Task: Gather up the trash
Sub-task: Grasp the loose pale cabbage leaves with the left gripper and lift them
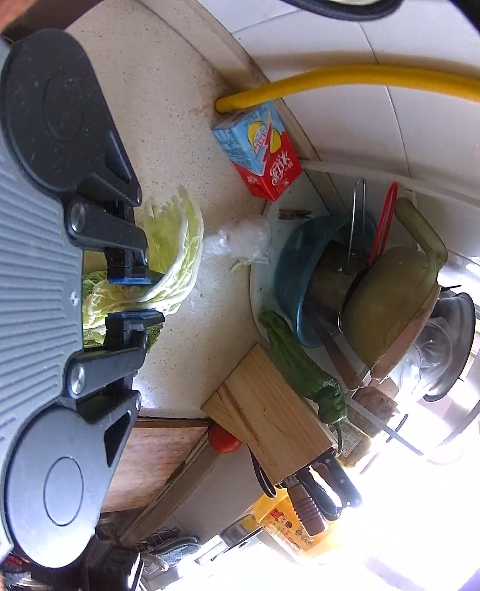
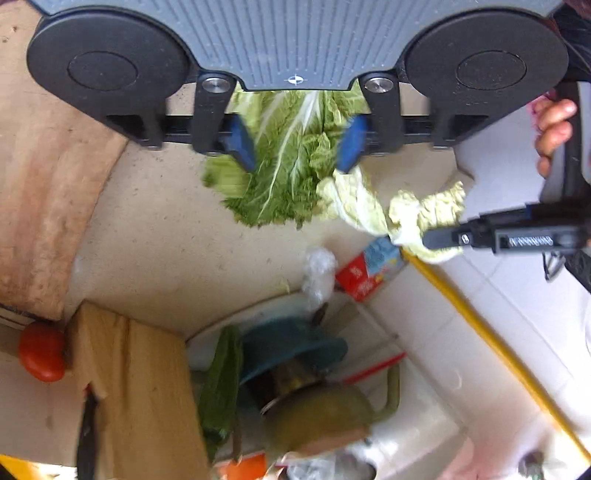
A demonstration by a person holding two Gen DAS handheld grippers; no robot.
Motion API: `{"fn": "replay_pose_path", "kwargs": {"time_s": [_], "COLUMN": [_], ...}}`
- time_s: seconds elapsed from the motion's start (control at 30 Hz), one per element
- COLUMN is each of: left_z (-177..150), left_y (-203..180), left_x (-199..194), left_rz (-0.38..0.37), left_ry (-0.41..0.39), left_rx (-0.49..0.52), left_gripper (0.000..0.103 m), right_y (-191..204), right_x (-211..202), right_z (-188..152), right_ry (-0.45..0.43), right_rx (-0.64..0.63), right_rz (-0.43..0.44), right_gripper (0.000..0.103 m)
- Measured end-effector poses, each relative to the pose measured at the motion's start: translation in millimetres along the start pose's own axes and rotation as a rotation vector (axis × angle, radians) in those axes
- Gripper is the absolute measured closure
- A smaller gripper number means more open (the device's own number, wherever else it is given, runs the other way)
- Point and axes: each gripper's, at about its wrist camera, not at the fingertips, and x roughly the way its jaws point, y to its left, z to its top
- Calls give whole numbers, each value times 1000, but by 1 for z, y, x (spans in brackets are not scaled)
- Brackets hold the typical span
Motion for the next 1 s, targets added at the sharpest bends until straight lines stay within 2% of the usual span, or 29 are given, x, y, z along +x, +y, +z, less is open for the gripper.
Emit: {"fn": "replay_pose_path", "kwargs": {"time_s": [0.1, 0.27, 0.3, 0.43, 0.53, 0.6, 0.7, 0.87, 0.97, 1.0], "left_z": [-6, -11, -12, -13, -13, -13, -15, -17, -18, -18], "left_y": [6, 18, 20, 29, 35, 39, 42, 48, 49, 49], "left_x": [-8, -20, -21, -21, -18, -17, -16, -13, -15, -16], "left_rz": [3, 14, 16, 2, -19, -38, -54, -72, -69, -66], "left_ry": [-18, -55, -59, -58, -51, -50, -52, -36, -35, -40], "left_rx": [-17, -42, -45, -49, -55, -59, -54, -50, -48, -48], "left_gripper": [93, 93, 93, 93, 93, 93, 93, 93, 93, 93], "right_y": [3, 25, 33, 59, 79, 87, 83, 77, 79, 78], "right_x": [18, 59, 63, 68, 80, 83, 81, 78, 71, 68], "right_z": [-2, -16, -21, -34, -45, -50, -50, -40, -39, -38], "right_ry": [44, 136, 129, 112, 107, 104, 96, 190, 198, 196], "right_rx": [-8, -65, -86, -101, -222, -266, -290, -350, -370, -364], "right_rz": [-21, -143, -165, -199, -311, -348, -330, -267, -237, -220], "right_gripper": [12, 3, 0, 0, 0, 0, 0, 1, 16, 25]}}
